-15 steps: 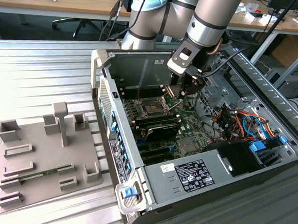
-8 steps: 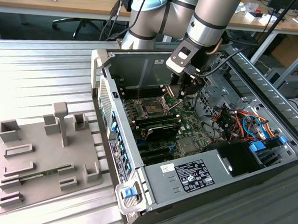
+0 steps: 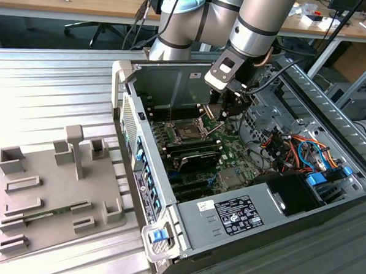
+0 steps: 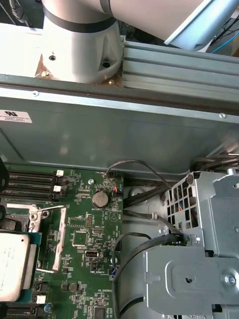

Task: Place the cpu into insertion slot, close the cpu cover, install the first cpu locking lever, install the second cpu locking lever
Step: 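Place the cpu into insertion slot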

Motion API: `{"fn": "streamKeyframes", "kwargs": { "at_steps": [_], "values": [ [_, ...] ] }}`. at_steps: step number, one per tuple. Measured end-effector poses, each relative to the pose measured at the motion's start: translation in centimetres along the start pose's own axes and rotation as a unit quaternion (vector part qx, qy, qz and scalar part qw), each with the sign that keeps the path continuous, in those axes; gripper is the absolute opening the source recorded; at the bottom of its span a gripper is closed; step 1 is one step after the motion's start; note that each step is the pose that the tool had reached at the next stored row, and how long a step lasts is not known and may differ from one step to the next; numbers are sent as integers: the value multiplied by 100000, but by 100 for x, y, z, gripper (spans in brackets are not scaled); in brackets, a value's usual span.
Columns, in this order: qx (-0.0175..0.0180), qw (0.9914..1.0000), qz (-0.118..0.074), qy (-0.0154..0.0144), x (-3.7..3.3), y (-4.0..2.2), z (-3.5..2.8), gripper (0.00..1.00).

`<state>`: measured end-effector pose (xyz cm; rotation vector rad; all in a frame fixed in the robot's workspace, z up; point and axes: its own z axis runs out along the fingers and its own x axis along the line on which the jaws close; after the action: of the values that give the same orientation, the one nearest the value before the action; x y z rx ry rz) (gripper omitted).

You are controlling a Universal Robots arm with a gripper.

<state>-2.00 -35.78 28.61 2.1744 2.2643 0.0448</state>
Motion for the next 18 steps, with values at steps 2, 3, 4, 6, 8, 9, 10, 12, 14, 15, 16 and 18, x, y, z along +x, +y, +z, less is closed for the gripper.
{"fn": "streamKeyframes", "kwargs": {
  "at_steps": [2,3,4,6,8,9,10,12,14,15,16,18],
  "values": [
    [1,100000,-16,-4,0,0,0,55],
    [4,100000,-22,-4,0,0,0,55],
    [3,100000,-44,-3,0,0,0,55],
    [4,100000,-86,2,0,-4,0,55],
    [4,100000,-135,1,1,-14,0,55],
    [5,100000,-150,1,1,-19,1,55],
    [4,100000,-173,-6,1,-24,1,55],
    [15,99996,-848,14,2,-63,35,55],
    [21,99996,-848,15,2,-72,41,55],
    [18,99996,-847,13,2,-72,41,55],
    [19,99996,-847,14,2,-76,46,55],
    [18,99996,-846,13,2,-78,53,55]
  ]
}}
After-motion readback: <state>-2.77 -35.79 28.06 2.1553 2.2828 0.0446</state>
